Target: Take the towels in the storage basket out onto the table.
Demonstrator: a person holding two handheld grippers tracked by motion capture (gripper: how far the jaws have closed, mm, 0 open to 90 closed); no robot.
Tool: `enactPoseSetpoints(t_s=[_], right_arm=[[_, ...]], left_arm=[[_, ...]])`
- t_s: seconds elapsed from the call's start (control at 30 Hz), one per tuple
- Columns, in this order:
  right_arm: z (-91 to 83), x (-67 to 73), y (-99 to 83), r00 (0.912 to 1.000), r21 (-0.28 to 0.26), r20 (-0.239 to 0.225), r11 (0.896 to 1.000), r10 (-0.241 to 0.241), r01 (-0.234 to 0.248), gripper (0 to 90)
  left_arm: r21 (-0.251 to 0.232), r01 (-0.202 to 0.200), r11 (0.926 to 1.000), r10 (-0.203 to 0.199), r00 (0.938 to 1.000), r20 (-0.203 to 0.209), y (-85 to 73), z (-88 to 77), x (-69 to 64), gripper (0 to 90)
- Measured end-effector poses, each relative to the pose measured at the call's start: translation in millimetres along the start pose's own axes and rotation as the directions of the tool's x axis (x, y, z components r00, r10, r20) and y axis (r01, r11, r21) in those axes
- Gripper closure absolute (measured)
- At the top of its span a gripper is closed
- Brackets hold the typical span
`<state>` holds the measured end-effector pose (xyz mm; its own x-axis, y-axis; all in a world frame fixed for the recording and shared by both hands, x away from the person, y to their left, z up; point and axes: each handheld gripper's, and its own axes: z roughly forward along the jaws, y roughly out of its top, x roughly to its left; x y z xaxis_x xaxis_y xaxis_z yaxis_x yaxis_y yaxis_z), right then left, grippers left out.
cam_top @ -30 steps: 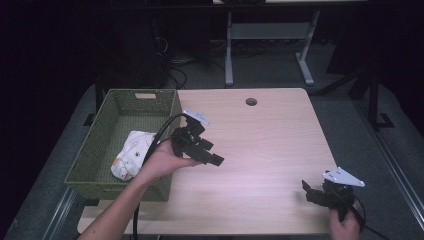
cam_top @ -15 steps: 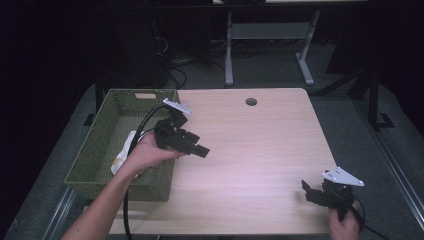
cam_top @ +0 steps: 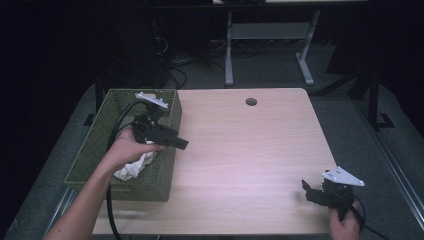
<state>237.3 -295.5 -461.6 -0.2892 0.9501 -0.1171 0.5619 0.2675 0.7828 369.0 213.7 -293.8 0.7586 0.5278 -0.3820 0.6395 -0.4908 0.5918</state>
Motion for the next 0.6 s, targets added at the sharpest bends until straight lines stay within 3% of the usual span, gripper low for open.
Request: enactPoseSetpoints(t_s=[0.17, 0.6], right_arm=[[0.2, 0.3, 0.1, 1.0000, 0.002, 0.002, 1.000, 0.000, 0.000, 13.9], [0.8, 0.8, 0.3, 1.0000, 0.002, 0.001, 1.000, -0.002, 0.002, 13.9]], left_arm=[[-0.021, 0.052, 0.9984, -0.053, 0.9983, -0.025, -12.1, -16.3, 19.6, 24.1], [-0.043, 0.126, 0.9911, -0.129, 0.9889, -0.073, -30.7, -39.3, 45.1, 24.4]])
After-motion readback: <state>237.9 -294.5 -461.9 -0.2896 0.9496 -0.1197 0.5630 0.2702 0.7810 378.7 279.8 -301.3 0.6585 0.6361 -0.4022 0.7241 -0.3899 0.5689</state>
